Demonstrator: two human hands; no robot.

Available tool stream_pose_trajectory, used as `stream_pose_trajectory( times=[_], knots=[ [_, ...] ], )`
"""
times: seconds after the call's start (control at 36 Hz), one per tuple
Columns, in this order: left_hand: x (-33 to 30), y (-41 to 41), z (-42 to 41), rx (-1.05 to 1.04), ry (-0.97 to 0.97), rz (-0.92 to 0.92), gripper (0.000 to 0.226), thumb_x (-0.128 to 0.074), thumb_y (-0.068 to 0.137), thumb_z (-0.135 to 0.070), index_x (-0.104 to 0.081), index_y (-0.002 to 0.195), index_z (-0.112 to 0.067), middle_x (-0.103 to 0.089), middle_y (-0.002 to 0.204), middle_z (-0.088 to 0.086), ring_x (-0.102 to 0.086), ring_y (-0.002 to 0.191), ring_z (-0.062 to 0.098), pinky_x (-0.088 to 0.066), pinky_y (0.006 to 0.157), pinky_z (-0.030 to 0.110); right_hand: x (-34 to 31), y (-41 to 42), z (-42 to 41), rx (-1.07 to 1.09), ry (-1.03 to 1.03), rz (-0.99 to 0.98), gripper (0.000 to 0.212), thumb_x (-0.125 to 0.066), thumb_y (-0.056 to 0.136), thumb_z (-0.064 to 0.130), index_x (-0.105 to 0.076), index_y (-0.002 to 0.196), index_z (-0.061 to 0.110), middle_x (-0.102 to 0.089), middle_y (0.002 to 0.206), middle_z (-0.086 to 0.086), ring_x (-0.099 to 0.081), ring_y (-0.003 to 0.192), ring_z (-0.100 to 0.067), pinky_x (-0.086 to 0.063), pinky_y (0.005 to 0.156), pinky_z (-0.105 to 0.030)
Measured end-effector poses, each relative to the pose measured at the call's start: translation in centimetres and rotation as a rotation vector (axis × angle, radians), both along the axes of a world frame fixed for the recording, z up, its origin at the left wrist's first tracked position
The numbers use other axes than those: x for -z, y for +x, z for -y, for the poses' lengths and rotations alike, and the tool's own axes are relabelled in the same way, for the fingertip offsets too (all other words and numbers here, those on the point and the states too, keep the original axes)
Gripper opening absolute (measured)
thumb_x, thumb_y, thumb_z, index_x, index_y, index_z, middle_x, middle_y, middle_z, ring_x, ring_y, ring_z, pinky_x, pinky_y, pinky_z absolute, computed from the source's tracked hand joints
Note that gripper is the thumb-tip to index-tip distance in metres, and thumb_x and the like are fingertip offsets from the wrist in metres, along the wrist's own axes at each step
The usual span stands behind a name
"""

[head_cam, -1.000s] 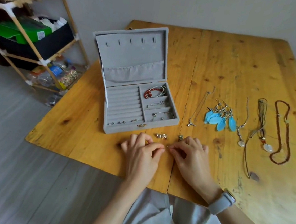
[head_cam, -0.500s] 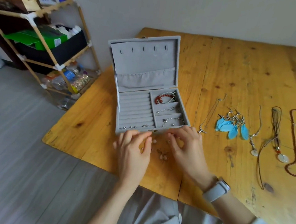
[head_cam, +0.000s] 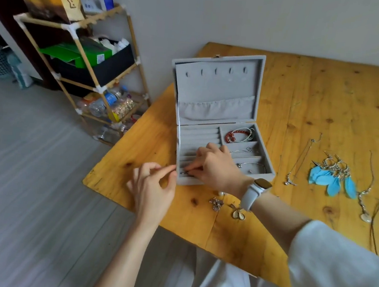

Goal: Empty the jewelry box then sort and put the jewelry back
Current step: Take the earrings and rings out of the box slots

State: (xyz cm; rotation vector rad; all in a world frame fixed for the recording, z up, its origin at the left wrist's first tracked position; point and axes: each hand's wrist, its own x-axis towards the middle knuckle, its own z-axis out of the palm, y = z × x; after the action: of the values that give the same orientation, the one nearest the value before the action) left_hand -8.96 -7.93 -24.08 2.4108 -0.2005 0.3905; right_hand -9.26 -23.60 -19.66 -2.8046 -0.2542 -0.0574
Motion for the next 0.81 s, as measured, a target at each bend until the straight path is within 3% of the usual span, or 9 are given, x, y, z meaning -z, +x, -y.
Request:
stream_pose_trajectory(
  times=[0.14, 0.36, 0.53, 0.64, 0.81],
  knots=[
    [0.0, 0.2, -0.6, 0.003, 0.015, -0.013, 0.017, -0.072, 0.077, -0.027, -0.073, 0.093, -0.031, -0.049, 0.095, -0.008, -0.044, 0.1, 0.02, -0.021, 0.081, 0.032, -0.1, 0.5, 0.2, -0.107, -0.067, 0.027, 0.02, -0.053, 0.089, 0.028, -0.07, 0.097, 0.033, -0.056, 0.1, 0.006, -0.039, 0.1, -0.018, -0.014, 0.072, -0.03],
    [-1.2, 1.0, -0.2, 0.144, 0.124, 0.001, 0.012, -0.072, 0.076, -0.031, -0.073, 0.088, -0.033, -0.048, 0.093, -0.011, -0.043, 0.096, 0.016, -0.018, 0.081, 0.03, -0.4, 1.1, 0.2, -0.098, -0.068, -0.05, 0.014, -0.051, 0.087, 0.025, -0.064, 0.09, 0.022, -0.059, 0.102, 0.004, -0.042, 0.099, -0.016, -0.024, 0.079, -0.034],
    [-3.1, 1.9, 0.4, 0.197, 0.343, -0.066, 0.009, -0.062, 0.083, -0.038, -0.07, 0.086, -0.035, -0.044, 0.089, -0.011, -0.041, 0.097, 0.016, -0.019, 0.075, 0.031, 0.5, -1.1, 1.5, 0.066, 0.18, 0.059, 0.009, -0.053, 0.088, 0.02, -0.061, 0.086, 0.021, -0.049, 0.086, 0.007, -0.04, 0.089, -0.015, -0.018, 0.072, -0.029],
    [-4.6, 2.9, 1.4, 0.239, 0.535, -0.195, 0.011, -0.056, 0.089, -0.04, -0.067, 0.089, -0.036, -0.046, 0.093, -0.009, -0.04, 0.102, 0.016, -0.021, 0.08, 0.032, 0.7, -2.9, 2.9, 0.182, 0.343, 0.143, 0.01, -0.057, 0.087, 0.016, -0.058, 0.08, 0.024, -0.05, 0.082, 0.008, -0.041, 0.083, -0.012, -0.028, 0.079, -0.033],
    [-6.0, 4.7, 3.7, 0.303, 0.833, -0.361, 0.019, -0.05, 0.088, -0.018, -0.065, 0.099, -0.026, -0.056, 0.108, -0.005, -0.042, 0.108, 0.019, -0.022, 0.082, 0.036, 0.6, -4.9, 4.1, 0.269, 0.435, 0.185, 0.015, -0.058, 0.087, 0.018, -0.053, 0.077, 0.028, -0.051, 0.08, 0.01, -0.044, 0.084, -0.014, -0.033, 0.083, -0.034]
  ],
)
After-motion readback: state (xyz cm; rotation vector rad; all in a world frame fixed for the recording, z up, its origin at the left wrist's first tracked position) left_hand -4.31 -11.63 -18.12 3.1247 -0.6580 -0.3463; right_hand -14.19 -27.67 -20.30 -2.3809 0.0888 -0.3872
